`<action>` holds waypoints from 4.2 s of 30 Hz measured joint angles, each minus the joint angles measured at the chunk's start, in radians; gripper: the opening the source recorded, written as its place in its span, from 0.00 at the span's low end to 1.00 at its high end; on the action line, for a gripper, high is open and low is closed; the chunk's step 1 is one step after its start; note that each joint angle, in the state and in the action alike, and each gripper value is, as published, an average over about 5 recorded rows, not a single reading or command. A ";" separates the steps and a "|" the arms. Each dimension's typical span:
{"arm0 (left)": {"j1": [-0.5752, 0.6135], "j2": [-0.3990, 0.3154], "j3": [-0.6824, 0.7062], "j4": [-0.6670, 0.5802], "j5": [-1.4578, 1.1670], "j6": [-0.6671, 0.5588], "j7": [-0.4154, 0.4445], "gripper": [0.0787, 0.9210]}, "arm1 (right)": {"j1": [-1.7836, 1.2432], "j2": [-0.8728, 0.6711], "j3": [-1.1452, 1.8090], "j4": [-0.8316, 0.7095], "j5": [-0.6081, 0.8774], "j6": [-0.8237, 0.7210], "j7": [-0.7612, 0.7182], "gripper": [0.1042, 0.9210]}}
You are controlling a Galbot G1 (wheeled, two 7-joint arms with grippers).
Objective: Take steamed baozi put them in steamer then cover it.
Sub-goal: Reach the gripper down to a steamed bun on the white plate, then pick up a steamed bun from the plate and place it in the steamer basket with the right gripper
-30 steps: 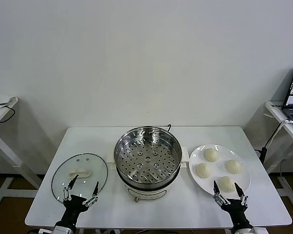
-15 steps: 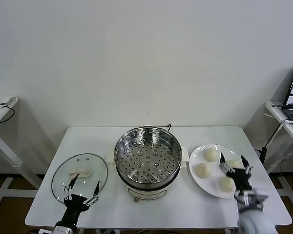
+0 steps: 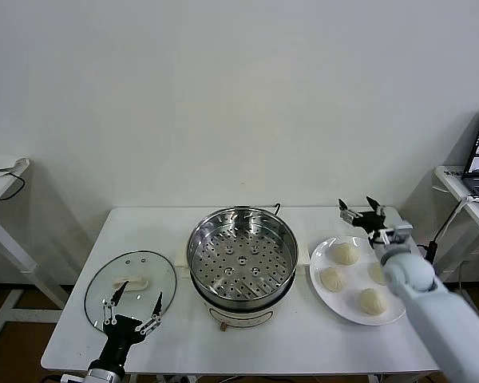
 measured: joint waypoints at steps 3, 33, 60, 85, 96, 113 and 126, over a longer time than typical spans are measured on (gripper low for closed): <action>0.001 0.001 0.000 -0.004 0.000 0.000 -0.002 0.88 | 0.105 -0.011 -0.087 -0.096 -0.057 0.015 -0.177 0.88; 0.019 -0.018 -0.005 0.021 0.001 -0.008 -0.007 0.88 | 0.612 0.152 -0.516 -0.548 -0.879 0.176 -1.042 0.88; 0.023 -0.024 -0.009 0.029 0.004 -0.009 -0.013 0.88 | 0.562 0.223 -0.537 -0.628 -1.037 0.220 -0.953 0.85; 0.029 -0.023 -0.010 0.003 0.001 -0.007 -0.015 0.88 | 0.727 0.124 -0.675 -0.348 -0.938 0.378 -0.957 0.70; 0.041 -0.025 -0.011 -0.018 0.002 -0.007 -0.016 0.88 | 0.949 0.156 -0.845 -0.074 -0.845 0.561 -0.989 0.71; 0.044 -0.025 -0.018 -0.016 0.001 -0.014 -0.017 0.88 | 0.989 0.344 -0.954 0.011 -0.908 0.700 -0.991 0.70; 0.046 -0.025 -0.023 -0.007 -0.001 -0.019 -0.018 0.88 | 0.912 0.460 -0.952 -0.078 -1.030 0.747 -0.971 0.71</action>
